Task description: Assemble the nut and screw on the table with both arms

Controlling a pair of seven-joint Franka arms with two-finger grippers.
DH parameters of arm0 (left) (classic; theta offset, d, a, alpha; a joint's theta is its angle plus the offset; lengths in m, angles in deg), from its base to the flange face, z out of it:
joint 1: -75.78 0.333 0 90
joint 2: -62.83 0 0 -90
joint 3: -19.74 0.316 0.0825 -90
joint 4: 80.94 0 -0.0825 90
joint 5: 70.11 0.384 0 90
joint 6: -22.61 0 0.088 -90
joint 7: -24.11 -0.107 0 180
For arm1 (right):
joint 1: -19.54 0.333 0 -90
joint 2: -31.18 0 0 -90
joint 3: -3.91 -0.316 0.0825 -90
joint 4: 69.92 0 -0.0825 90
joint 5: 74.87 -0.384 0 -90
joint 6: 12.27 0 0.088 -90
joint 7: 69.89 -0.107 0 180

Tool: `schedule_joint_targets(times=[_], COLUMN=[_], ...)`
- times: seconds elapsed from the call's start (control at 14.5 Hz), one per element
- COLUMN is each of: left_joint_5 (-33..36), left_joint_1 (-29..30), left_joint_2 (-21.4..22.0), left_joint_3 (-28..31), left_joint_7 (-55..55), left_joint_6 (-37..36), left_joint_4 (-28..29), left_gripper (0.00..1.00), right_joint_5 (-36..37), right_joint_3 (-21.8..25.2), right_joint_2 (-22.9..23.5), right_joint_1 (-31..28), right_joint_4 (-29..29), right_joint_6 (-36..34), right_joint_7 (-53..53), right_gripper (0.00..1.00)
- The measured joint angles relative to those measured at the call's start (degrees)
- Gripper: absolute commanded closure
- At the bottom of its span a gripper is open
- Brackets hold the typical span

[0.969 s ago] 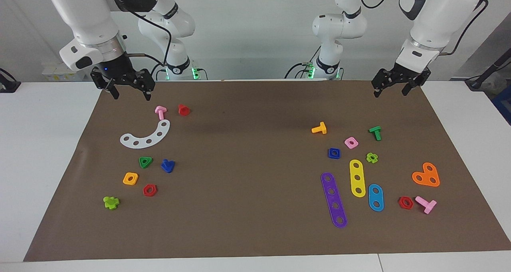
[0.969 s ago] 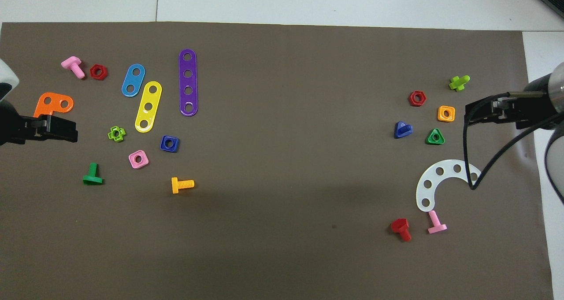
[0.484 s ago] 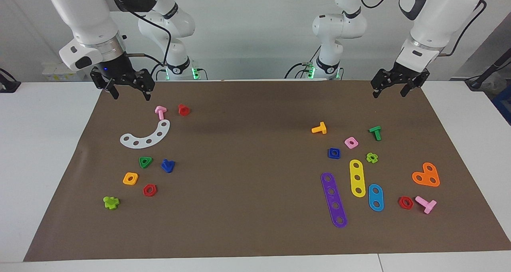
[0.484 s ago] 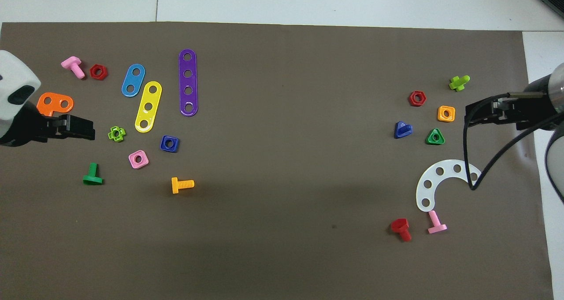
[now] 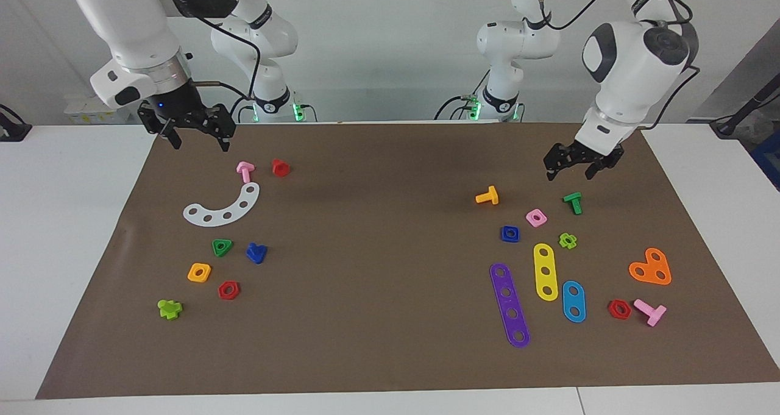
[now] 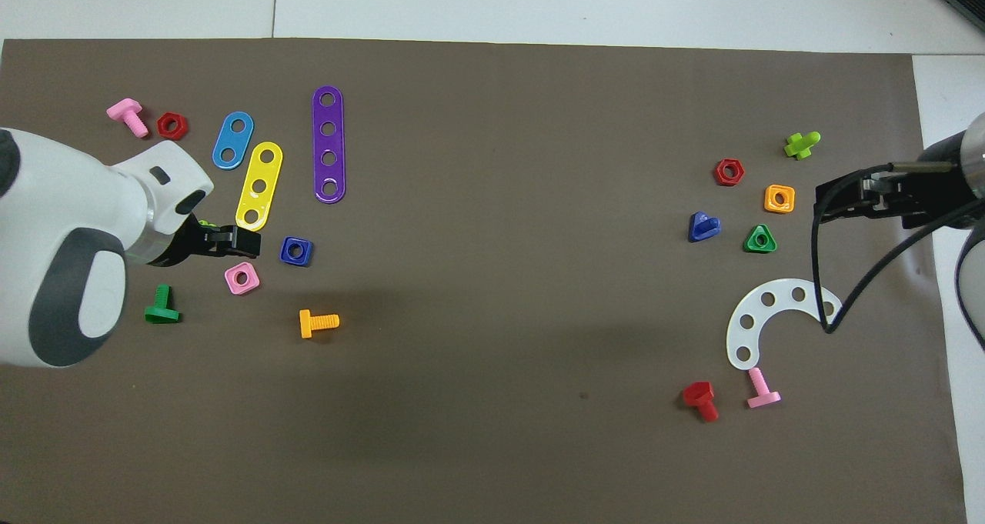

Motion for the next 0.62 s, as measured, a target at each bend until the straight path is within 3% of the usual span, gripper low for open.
schedule_joint_targets(times=[0.35, 0.62], left_joint_5=[0.0, 0.0], left_joint_1=[-2.6, -4.9], left_joint_2=[-0.9, -6.1], left_joint_3=[0.0, -0.1], left_joint_7=[1.7, 2.2], left_joint_6=[13.7, 19.3], left_joint_4=[9.5, 10.6], left_gripper=[0.07, 0.12], right_joint_5=[0.0, 0.0], right_joint_3=[0.1, 0.1], right_joint_2=[0.4, 3.1], right_joint_1=[-0.1, -0.1], right_joint_4=[-3.8, -9.1], right_joint_6=[7.3, 17.3], right_joint_7=[0.0, 0.0], right_gripper=[0.09, 0.09])
